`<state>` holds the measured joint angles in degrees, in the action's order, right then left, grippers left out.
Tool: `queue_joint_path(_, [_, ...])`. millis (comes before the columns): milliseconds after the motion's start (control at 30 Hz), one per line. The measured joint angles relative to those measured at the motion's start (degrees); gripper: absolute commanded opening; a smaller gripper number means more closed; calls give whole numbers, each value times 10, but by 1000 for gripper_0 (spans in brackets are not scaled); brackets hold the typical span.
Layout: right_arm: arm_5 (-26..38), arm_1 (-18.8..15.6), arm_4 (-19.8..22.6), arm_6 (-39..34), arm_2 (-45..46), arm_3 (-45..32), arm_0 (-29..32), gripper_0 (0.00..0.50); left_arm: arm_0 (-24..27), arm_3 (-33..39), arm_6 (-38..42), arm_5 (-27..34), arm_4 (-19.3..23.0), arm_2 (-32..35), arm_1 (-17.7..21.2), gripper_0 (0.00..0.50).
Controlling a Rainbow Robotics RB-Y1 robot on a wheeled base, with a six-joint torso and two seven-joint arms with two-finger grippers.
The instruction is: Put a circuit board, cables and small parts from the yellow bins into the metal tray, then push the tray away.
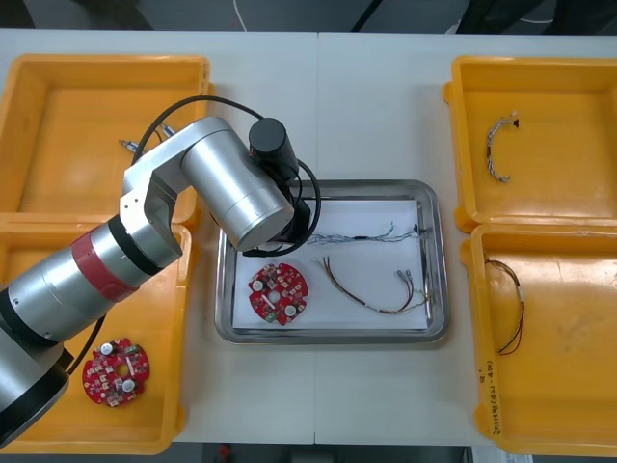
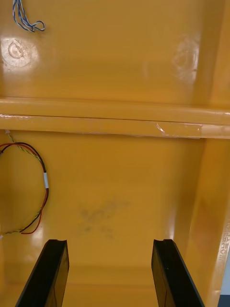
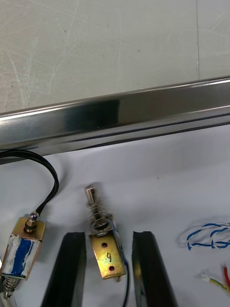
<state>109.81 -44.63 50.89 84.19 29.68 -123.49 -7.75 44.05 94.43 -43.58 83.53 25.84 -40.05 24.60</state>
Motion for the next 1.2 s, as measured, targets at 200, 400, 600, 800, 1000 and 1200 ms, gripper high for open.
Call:
queue_joint_path(200, [0,6,-6,-11,0,-5,7,500,0,0,3,0,0,0,0,500])
queue_joint_path(400, [0,12,-21,-11,0,-27,13,500,0,11,3,20,0,1,0,500])
queue_joint_path(600, [0,17,-21,-13,0,-30,16,500,0,64,3,86,1,28,0,500])
queue_joint_path(800, [0,17,-21,-13,0,-31,16,500,0,104,3,141,22,82,4,500])
queue_joint_path(1000, [0,15,-10,-13,-1,-46,16,500,0,127,3,191,53,147,21,500])
queue_joint_path(1200, [0,-12,56,-13,-25,-58,12,500,0,131,1,231,73,213,41,500])
